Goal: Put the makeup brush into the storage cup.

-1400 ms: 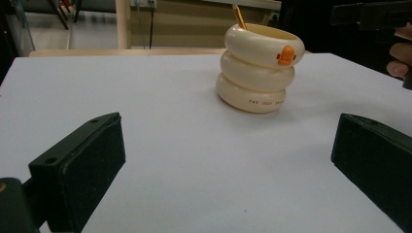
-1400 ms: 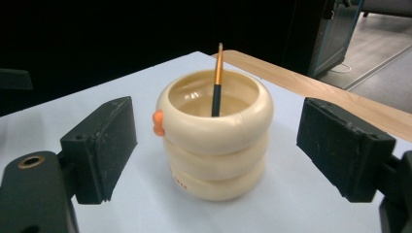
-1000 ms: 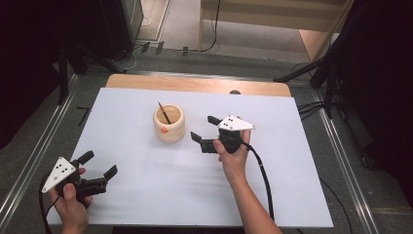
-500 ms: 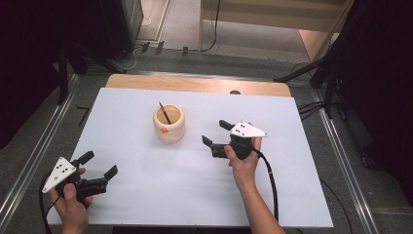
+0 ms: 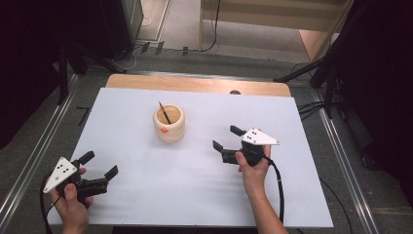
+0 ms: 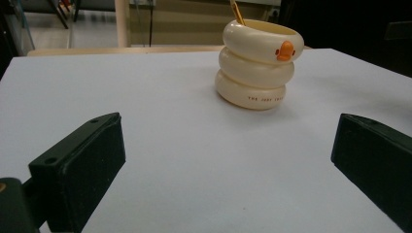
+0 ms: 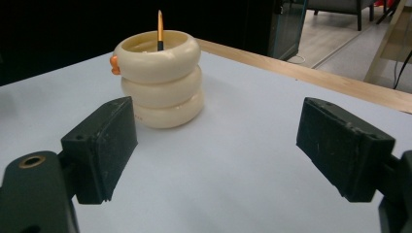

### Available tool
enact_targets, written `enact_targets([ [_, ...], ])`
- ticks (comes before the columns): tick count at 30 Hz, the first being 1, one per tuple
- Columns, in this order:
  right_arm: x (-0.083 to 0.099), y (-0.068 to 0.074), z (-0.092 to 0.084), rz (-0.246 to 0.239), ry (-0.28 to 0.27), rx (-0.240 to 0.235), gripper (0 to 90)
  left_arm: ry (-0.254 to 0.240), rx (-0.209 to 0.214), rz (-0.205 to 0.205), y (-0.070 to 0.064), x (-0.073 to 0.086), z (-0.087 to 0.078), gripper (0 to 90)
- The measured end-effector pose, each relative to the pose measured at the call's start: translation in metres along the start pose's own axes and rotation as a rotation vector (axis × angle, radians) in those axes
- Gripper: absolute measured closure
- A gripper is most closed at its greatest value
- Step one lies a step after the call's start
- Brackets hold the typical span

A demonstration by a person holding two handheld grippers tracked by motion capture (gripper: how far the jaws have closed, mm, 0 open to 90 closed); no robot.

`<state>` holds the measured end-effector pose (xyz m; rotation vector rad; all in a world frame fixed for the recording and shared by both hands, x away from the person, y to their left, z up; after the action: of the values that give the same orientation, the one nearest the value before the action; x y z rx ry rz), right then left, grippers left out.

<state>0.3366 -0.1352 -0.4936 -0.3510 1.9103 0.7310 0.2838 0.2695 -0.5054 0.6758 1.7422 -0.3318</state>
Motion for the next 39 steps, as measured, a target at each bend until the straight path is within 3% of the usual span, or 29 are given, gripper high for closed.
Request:
enact_targets([
  [39,0.032,-0.052,-0.075,0.074,-0.055,0.106,16.1,0.018,0.001,0.028,-0.006,0.001,0.003,0.0],
])
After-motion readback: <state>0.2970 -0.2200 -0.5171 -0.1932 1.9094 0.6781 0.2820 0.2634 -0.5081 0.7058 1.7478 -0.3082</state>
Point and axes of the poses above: each handheld gripper's, and its own axes: z roughly forward along the jaws, x roughly out of its underside, y roughly to its left, the point moved 7 cm from there along z, roughly forward along the jaws, and after that the axes turned 14 degrees about z, right-handed, at the moved point
